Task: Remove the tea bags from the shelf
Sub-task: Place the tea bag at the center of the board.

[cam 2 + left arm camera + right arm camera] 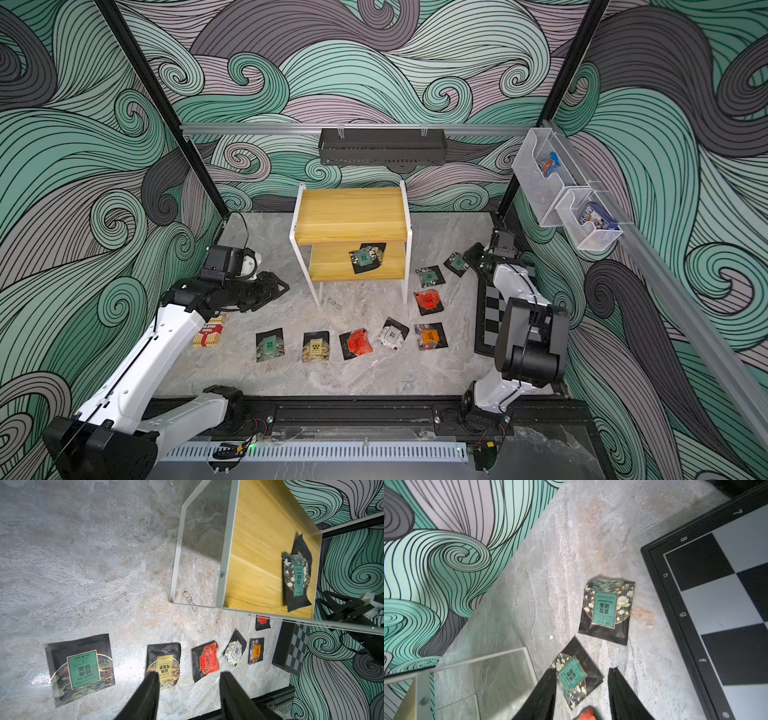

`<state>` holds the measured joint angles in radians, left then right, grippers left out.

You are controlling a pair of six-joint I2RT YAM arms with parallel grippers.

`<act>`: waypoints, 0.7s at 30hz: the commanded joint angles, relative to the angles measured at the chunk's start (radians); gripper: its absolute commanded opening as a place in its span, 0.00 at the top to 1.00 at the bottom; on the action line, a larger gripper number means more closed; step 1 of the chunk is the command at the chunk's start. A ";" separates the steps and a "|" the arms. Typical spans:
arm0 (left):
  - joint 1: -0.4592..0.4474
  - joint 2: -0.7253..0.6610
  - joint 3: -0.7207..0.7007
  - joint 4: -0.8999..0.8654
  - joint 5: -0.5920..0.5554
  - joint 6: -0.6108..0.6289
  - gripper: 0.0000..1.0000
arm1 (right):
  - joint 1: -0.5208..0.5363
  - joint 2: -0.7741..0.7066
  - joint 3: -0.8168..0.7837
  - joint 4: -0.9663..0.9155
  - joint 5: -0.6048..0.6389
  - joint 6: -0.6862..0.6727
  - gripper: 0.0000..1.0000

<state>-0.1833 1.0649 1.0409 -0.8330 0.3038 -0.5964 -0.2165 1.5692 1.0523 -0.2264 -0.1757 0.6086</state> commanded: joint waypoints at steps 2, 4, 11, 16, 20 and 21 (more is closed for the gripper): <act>0.008 -0.032 0.020 0.001 -0.002 0.023 0.49 | 0.041 -0.127 -0.035 -0.073 -0.015 -0.047 0.51; 0.008 -0.038 0.025 -0.006 -0.002 0.027 0.49 | 0.065 -0.200 -0.056 -0.100 -0.015 -0.073 0.48; 0.007 -0.057 0.035 -0.014 0.009 0.030 0.48 | 0.177 -0.520 -0.166 -0.196 -0.030 -0.166 0.39; 0.007 -0.066 0.034 -0.008 0.020 0.027 0.48 | 0.347 -0.767 -0.261 -0.251 0.000 -0.276 0.34; 0.007 -0.069 0.034 -0.009 0.039 0.017 0.48 | 0.477 -0.905 -0.303 -0.275 0.022 -0.362 0.33; 0.007 -0.071 0.033 -0.009 0.041 0.013 0.47 | 0.507 -0.930 -0.307 -0.278 0.031 -0.391 0.33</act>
<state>-0.1833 1.0103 1.0431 -0.8368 0.3210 -0.5869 0.2317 0.6823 0.7589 -0.4652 -0.1776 0.3252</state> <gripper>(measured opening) 0.523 0.667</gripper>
